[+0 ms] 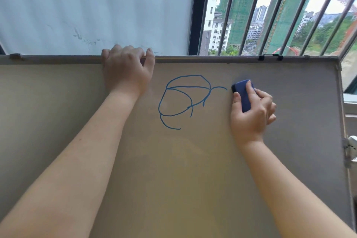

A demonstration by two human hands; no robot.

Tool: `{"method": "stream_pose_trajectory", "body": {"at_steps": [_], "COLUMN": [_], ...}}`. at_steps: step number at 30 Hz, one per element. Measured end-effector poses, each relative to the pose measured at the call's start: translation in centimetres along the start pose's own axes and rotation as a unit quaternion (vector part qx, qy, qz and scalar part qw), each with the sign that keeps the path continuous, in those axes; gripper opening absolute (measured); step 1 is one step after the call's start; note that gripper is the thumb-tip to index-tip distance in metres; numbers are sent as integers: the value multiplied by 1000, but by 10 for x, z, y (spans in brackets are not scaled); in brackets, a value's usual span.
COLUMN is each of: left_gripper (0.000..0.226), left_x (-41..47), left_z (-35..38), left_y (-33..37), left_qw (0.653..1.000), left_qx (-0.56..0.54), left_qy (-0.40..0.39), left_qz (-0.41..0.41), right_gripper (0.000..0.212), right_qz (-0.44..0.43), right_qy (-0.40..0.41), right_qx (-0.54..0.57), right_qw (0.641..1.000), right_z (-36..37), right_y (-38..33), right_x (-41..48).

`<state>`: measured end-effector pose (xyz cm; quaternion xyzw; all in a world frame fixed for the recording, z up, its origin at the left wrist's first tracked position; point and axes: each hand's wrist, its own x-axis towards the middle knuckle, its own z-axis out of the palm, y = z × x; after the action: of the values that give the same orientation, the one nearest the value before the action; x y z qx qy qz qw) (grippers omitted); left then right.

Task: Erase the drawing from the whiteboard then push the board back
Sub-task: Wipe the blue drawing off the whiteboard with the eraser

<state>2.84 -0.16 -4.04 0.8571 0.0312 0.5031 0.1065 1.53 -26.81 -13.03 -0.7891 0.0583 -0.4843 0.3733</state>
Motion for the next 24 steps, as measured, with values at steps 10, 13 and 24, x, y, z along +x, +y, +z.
{"method": "stream_pose_trajectory", "body": {"at_steps": [10, 13, 24], "left_gripper": [44, 44, 44], "left_x": [-1, -1, -1], "left_z": [-1, -2, -2], "left_y": [1, 1, 0], "left_qw": [1000, 1000, 1000], "left_qx": [16, 13, 13], "left_qy": [-1, -4, -5], "left_qz": [-5, -5, -3], "right_gripper": [44, 44, 39], "right_qz": [-23, -103, -340], "right_qy": [-12, -40, -119], "right_qx": [21, 27, 23], "right_qw": [999, 994, 933], "right_z": [13, 13, 8], "right_y": [-33, -38, -37], "right_x": [-31, -60, -141]}}
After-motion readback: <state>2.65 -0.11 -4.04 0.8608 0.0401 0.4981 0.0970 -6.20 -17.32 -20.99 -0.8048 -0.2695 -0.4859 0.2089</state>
